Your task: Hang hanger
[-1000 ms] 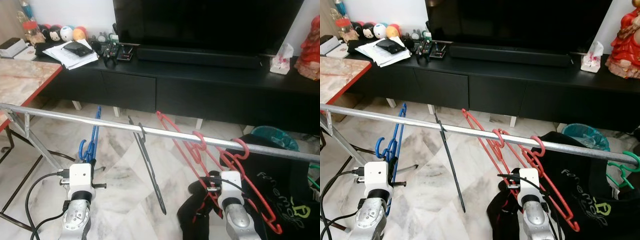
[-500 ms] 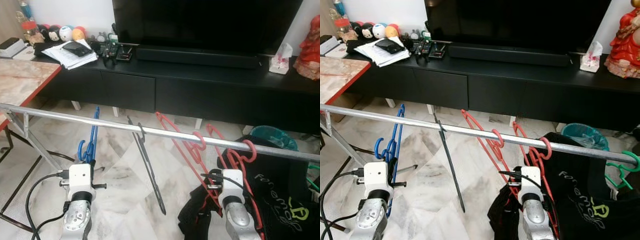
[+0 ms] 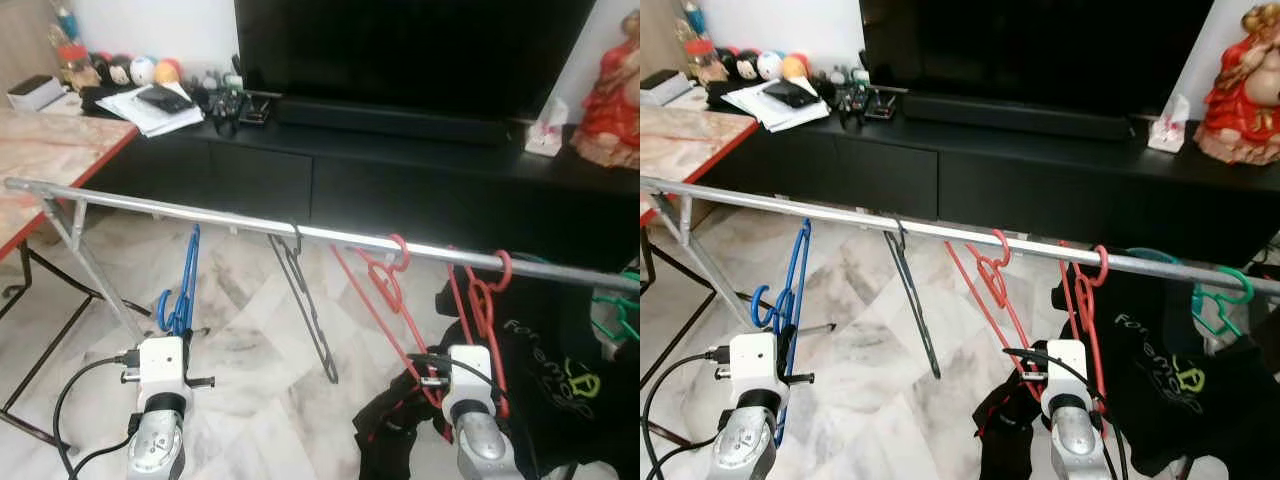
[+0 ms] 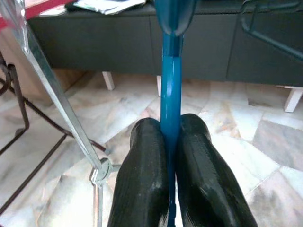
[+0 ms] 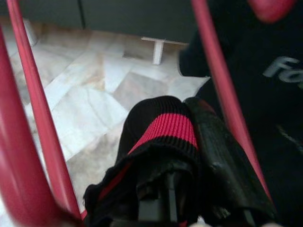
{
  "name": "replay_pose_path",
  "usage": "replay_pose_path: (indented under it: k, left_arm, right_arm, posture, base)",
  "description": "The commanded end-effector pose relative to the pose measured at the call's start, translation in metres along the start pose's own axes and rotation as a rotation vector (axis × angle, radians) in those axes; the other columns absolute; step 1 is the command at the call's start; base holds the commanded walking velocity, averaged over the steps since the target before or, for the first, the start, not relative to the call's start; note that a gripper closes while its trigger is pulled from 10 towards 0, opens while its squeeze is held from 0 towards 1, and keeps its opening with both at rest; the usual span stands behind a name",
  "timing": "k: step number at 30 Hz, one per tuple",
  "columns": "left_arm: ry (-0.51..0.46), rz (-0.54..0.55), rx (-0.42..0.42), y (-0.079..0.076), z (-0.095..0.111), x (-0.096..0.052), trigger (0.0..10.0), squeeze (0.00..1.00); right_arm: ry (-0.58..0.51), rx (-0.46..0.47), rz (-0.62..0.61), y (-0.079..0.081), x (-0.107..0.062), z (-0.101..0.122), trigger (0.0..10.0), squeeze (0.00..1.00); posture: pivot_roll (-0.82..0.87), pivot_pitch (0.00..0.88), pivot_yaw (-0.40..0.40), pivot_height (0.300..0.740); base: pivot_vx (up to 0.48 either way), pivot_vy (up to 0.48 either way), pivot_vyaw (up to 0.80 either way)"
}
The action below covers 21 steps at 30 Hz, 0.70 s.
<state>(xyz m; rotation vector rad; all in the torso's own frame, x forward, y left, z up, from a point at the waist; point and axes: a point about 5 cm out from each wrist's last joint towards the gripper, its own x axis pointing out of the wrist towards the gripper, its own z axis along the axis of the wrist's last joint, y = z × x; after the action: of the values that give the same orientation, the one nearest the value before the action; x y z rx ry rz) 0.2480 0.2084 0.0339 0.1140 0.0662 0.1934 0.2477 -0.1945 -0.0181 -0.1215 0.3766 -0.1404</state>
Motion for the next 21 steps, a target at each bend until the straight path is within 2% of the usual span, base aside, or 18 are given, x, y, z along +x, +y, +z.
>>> replay_pose_path:
  k: [1, 4, 5, 9, 11, 12, 14, 16, 17, 19, 21]
  left_arm:
    - [-0.014, 0.007, -0.007, -0.001, 0.003, -0.001, 10.0, 0.0]
    - [-0.012, 0.006, -0.006, -0.002, 0.002, -0.001, 10.0, 0.0]
    - [-0.014, 0.014, -0.007, 0.0, 0.003, -0.002, 10.0, 0.0]
    - [-0.013, 0.028, -0.008, 0.003, 0.003, -0.003, 10.0, 0.0]
    - [-0.017, 0.052, -0.007, 0.008, 0.003, -0.003, 10.0, 0.0]
    - [-0.019, 0.06, -0.009, 0.01, 0.004, -0.003, 10.0, 0.0]
    - [-0.02, 0.061, -0.006, 0.011, 0.005, 0.0, 10.0, 0.0]
    - [-0.02, 0.059, -0.003, 0.011, 0.005, 0.001, 10.0, 0.0]
    - [-0.018, 0.05, 0.005, 0.011, 0.005, 0.003, 10.0, 0.0]
    - [-0.016, 0.04, 0.017, 0.012, 0.005, 0.006, 10.0, 0.0]
    - [-0.011, 0.052, 0.015, 0.014, 0.003, 0.007, 10.0, 0.0]
  right_arm:
    - [-0.019, 0.003, -0.029, -0.009, 0.002, 0.006, 10.0, 0.0]
    - [-0.028, 0.006, -0.054, -0.017, -0.001, 0.005, 10.0, 0.0]
    - [-0.038, 0.001, -0.088, -0.026, -0.005, 0.005, 10.0, 0.0]
    - [-0.045, -0.003, -0.156, -0.041, -0.016, 0.006, 10.0, 0.0]
    - [-0.077, 0.031, -0.169, -0.048, -0.04, 0.014, 10.0, 0.0]
    - [-0.102, 0.019, -0.146, -0.047, -0.043, 0.018, 10.0, 0.0]
    - [-0.094, -0.016, -0.159, -0.051, -0.033, 0.022, 10.0, 0.0]
    - [-0.093, -0.003, -0.18, -0.053, -0.027, 0.024, 10.0, 0.0]
    - [-0.12, 0.019, -0.194, -0.057, 0.003, 0.043, 10.0, 0.0]
    - [-0.135, 0.016, -0.189, -0.058, 0.021, 0.061, 10.0, 0.0]
    - [-0.123, -0.017, -0.177, -0.06, 0.029, 0.07, 10.0, 0.0]
  posture:
    - [-0.08, 0.001, -0.015, 0.74]
    - [-0.07, 0.005, -0.018, 0.74]
    - [-0.07, 0.003, -0.018, 0.74]
    - [-0.07, 0.0, -0.017, 0.74]
    - [-0.07, 0.0, -0.037, 0.74]
    - [-0.06, 0.0, -0.038, 0.74]
    - [-0.09, 0.004, -0.034, 0.74]
    - [-0.09, 0.004, -0.034, 0.74]
    - [-0.14, 0.0, -0.03, 0.74]
    - [-0.16, 0.0, -0.038, 0.74]
    - [-0.18, 0.0, -0.075, 0.74]
  base:
    - [0.0, 0.0, 0.0]
    - [-0.08, 0.0, 0.0]
    - [-0.244, 0.0, 0.0]
    - [-0.243, 0.0, 0.0]
    - [-0.242, 0.0, 0.0]
    - [-0.24, 0.0, 0.0]
    - [-0.244, 0.0, 0.0]
    - [-0.244, 0.0, 0.0]
    - [-0.24, 0.0, 0.0]
    - [-0.242, 0.0, 0.0]
    - [-0.24, 0.0, 0.0]
